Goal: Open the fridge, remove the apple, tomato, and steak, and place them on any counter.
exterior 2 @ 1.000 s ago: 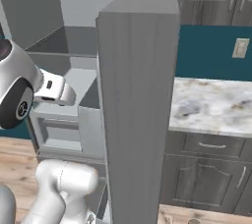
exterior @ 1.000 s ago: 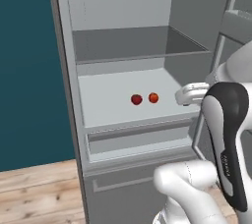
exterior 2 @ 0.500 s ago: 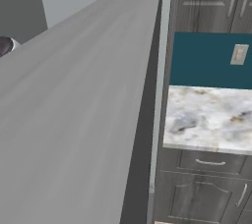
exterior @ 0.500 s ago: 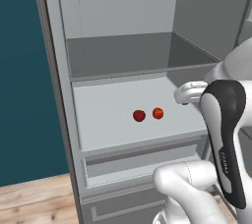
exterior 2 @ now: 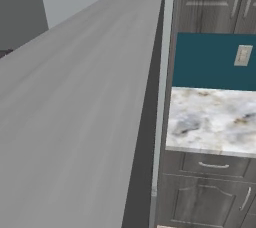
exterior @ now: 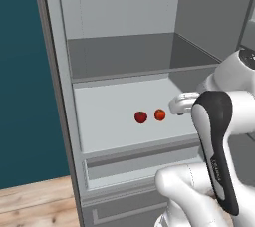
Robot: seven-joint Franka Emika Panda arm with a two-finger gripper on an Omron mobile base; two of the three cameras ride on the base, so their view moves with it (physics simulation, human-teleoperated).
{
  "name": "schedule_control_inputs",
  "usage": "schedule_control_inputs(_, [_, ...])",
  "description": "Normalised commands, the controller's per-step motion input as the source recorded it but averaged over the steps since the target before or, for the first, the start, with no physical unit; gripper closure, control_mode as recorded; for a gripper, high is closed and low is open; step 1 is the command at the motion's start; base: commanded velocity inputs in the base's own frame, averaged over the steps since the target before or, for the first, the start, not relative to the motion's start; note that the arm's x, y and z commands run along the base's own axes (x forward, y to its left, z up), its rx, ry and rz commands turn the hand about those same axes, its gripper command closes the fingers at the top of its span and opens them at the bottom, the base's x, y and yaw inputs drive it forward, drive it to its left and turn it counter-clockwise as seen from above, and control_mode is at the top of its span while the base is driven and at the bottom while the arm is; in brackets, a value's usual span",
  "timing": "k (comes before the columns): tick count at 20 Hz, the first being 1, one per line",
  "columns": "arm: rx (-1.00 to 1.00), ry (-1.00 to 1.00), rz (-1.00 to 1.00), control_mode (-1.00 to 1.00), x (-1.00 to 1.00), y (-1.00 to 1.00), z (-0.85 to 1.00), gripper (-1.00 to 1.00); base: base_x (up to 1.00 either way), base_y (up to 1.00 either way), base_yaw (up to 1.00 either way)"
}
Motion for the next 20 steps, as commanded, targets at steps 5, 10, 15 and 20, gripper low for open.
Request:
schedule_control_inputs(5, [0.0, 0.0, 0.0, -1.0, 0.39, 0.16, -0.63, -1.0, 0.0, 0.0, 0.0])
schedule_control_inputs(10, [0.0, 0.01, 0.0, -1.0, 0.52, 0.16, -0.39, -1.0, 0.0, 0.0, 0.0])
schedule_control_inputs(15, [0.0, 0.0, 0.0, -1.0, 0.32, 0.19, -0.09, -1.0, 0.0, 0.0, 0.0])
schedule_control_inputs(20, [-0.01, 0.0, -0.01, -1.0, 0.49, 0.13, -0.24, -1.0, 0.0, 0.0, 0.0])
